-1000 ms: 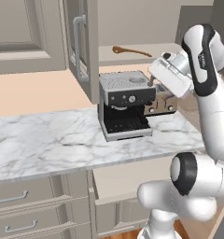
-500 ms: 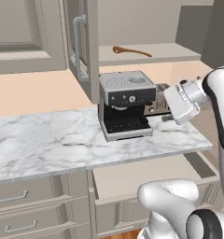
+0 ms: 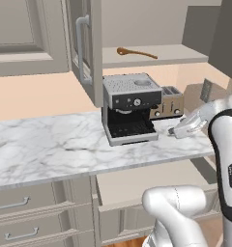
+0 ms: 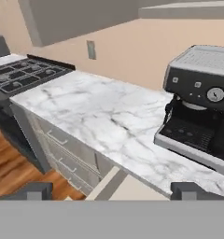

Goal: Organize the utensils by type. Pick up the wooden spoons from the counter and place them in the open cabinet. Then pick up the metallic utensils from the counter and place them in the open drawer.

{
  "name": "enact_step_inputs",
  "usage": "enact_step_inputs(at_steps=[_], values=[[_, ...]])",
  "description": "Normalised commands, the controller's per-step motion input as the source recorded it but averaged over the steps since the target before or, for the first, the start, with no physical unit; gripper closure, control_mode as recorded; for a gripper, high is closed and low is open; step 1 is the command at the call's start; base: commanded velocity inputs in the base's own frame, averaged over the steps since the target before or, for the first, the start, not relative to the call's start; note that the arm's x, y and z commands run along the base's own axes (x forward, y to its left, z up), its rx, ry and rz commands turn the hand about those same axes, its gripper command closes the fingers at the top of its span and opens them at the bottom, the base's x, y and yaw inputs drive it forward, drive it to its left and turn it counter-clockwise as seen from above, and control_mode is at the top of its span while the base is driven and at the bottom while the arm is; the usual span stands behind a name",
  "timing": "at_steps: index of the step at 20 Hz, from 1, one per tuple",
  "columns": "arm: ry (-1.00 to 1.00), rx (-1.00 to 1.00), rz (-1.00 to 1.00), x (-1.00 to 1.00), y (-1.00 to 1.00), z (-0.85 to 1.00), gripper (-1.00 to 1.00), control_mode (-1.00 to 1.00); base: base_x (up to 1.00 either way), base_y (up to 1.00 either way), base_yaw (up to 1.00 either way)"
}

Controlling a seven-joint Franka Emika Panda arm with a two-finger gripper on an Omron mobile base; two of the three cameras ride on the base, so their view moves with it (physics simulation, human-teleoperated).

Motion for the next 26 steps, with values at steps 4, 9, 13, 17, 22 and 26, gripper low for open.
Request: enact_step_inputs(at_steps=[4,9,13,17,22,26], values=[[0.18,0.00,-0.50,-0.56,-0.30,0.00,-1.00,-1.00,0.00,0.00,0.00],[0.24,0.00,-0.46,-0.46,-0.32,0.00,-1.00,-1.00,0.00,0.00,0.00],[0.17,0.00,-0.21,-0.34,-0.11,0.00,-1.00,-1.00,0.00,0.00,0.00],[0.00,-0.01,0.00,-0.01,0.00,0.00,-1.00,-1.00,0.00,0.00,0.00],[0.00,0.00,0.00,-0.18,0.00,0.00,-1.00,-1.00,0.00,0.00,0.00],[0.00,0.00,0.00,0.00,0.00,0.00,-1.00,1.00,-0.76,-0.04,0.00]])
